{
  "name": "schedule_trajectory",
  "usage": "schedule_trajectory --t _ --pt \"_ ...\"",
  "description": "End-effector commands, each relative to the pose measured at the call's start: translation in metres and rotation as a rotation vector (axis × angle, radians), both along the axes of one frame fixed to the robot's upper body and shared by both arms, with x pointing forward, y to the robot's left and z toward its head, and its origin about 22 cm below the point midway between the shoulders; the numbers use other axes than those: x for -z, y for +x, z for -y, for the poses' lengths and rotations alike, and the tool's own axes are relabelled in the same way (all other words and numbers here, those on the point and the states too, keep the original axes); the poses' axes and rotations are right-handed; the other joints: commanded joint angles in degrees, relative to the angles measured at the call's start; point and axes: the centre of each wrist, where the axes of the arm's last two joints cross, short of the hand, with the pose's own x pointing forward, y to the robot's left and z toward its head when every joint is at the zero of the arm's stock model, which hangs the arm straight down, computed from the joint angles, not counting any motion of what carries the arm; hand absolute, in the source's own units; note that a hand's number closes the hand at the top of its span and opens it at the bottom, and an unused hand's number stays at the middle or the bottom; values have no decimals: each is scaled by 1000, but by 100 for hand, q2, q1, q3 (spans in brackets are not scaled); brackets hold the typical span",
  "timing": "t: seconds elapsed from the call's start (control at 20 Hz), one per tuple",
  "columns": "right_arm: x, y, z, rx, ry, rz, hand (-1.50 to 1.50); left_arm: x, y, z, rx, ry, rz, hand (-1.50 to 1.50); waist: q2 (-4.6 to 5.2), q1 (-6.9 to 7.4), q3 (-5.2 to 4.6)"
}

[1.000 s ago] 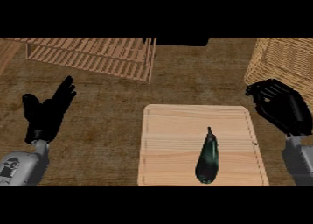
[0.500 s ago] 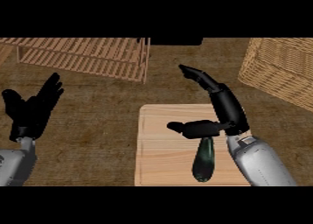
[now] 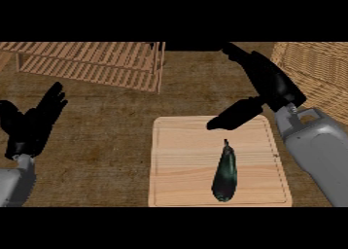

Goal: Pick the eggplant from the cutting board and place it in the basket

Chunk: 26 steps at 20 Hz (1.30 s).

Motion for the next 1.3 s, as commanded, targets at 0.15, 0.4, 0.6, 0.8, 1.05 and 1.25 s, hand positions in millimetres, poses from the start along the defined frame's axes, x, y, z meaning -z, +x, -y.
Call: schedule_trajectory --t 0.15,0.4,0.6,0.8,1.05,1.25 --pt "-90 15 35 186 -346 -146 -150 -3 -6 -5 13 9 1 0 6 28 15" --pt "-107 24 60 -11 -363 -340 -150 -10 12 -12 -33 -5 18 0 51 -48 17" --pt "-112 28 107 -55 -336 -416 -150 13 -11 -6 -17 10 11 0 44 3 25" --pt "-104 7 118 -91 -229 -434 -150 -8 8 -3 -24 5 5 0 34 -92 27" --pt "-113 -30 147 -22 -129 -356 -150 -3 -5 -4 -13 -11 -5 0 29 -84 29" --pt "-70 -60 139 -17 -64 -333 -150 -3 0 -3 -43 -11 6 0 25 -132 31"
